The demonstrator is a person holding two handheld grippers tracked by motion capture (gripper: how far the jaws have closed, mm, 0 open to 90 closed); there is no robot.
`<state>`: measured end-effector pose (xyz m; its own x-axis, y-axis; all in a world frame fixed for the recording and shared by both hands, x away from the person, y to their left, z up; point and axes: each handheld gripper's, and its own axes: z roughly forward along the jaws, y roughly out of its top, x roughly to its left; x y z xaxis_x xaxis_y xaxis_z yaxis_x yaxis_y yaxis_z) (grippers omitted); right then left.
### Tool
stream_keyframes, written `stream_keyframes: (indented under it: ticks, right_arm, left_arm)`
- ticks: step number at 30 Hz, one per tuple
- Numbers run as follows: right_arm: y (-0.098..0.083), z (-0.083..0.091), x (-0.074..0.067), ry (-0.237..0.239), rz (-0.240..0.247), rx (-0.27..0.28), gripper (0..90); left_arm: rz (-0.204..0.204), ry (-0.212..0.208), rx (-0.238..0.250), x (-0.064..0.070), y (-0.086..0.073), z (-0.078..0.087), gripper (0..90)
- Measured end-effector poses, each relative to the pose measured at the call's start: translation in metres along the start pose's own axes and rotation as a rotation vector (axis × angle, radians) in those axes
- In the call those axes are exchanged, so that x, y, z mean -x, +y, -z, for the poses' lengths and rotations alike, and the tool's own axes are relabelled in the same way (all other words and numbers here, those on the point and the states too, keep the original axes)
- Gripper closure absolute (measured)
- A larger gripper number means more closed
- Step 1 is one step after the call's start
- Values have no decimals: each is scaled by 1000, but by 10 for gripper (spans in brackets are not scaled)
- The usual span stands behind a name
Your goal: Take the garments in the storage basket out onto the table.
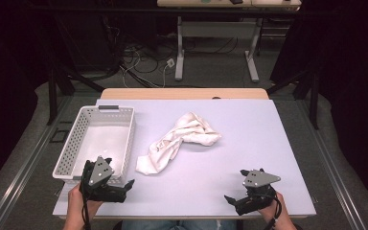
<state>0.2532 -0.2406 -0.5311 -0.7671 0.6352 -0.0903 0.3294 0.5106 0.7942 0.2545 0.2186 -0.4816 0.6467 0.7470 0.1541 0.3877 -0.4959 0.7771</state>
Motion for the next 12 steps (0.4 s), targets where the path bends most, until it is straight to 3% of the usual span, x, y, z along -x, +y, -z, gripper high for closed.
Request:
stream_keyframes:
  ticks: [3,7,12]
  right_arm:
    - [0,0,0,4,2,-3,2]
    - [0,-1,0,-1,3,-3,1]
    - [0,-1,-1,-3,3,-3,2]
  left_arm:
    - [-5,1,0,2,-5,3,0]
    - [20,-6,15,6,-12,7,0]
    - [23,-15,-3,9,-17,7,0]
